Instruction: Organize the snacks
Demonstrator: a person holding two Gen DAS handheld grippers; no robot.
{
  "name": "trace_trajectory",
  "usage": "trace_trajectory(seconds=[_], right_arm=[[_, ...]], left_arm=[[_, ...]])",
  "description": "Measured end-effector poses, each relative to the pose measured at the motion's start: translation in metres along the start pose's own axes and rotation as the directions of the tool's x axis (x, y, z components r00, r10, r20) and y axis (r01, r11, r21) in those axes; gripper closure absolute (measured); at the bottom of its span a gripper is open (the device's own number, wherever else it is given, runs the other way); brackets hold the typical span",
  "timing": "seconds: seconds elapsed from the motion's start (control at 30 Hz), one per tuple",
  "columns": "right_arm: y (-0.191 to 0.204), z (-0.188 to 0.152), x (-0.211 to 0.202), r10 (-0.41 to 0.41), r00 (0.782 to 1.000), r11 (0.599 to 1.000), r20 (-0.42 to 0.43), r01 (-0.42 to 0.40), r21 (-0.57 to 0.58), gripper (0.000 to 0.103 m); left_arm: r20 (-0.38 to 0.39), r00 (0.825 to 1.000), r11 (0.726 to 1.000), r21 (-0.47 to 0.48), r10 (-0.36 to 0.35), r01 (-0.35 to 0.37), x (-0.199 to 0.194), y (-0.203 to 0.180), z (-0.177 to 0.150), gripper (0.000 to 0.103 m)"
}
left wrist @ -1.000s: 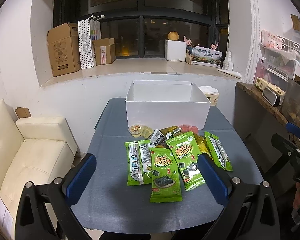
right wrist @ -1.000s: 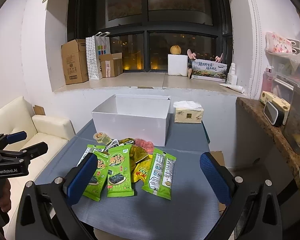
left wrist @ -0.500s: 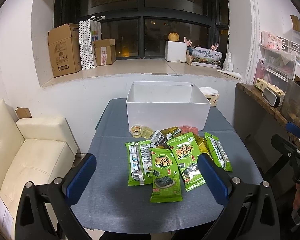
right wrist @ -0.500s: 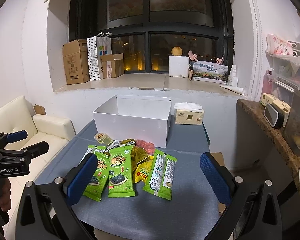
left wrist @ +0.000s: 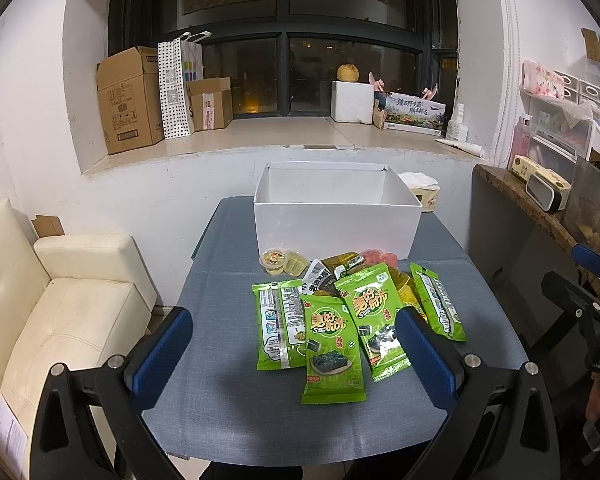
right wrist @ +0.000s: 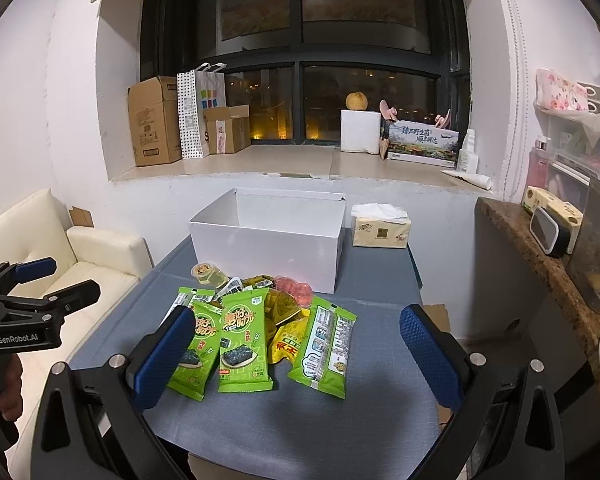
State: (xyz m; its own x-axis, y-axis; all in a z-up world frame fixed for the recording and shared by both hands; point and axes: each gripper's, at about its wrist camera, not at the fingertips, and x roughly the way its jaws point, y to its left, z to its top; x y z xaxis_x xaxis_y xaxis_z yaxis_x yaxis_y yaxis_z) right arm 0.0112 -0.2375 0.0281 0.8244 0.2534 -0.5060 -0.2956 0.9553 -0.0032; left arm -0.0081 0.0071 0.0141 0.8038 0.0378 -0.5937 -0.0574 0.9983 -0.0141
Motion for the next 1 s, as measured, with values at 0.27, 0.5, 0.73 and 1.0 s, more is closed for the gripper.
trace_trajectory(seconds=[0.27, 0.5, 0.73, 1.0], right_arm=[[0.0019, -0.0013, 0.0016, -0.002, 1.0, 1.0, -0.008, 0.002, 0.0, 0.0], [0.001, 0.0002, -0.0005, 0.007, 1.0, 1.0, -0.003, -0.007, 0.0, 0.0], [0.0027, -0.0002, -0.0025, 0.007, 1.0, 1.0, -0.004, -0.007, -0.005, 0.0], [0.005, -0.0033, 0.0024, 0.062, 0.998, 0.998, -0.003, -0.062, -0.001, 0.0]], left_arm=[[-0.005, 1.0, 1.0, 0.006, -0.001, 0.001, -0.0009, -0.0019, 0.0002, 0.0], [-0.001, 1.0, 1.0, 0.005, 0.0, 0.0, -0.0025, -0.0023, -0.0001, 0.0], [-0.001, 1.0, 1.0, 0.005, 0.001, -0.001, -0.0031, -0.0024, 0.0001, 0.0], [0.004, 1.0, 1.0, -0.006, 0.01, -0.01, -0.0013, 0.003, -0.0008, 0.0]])
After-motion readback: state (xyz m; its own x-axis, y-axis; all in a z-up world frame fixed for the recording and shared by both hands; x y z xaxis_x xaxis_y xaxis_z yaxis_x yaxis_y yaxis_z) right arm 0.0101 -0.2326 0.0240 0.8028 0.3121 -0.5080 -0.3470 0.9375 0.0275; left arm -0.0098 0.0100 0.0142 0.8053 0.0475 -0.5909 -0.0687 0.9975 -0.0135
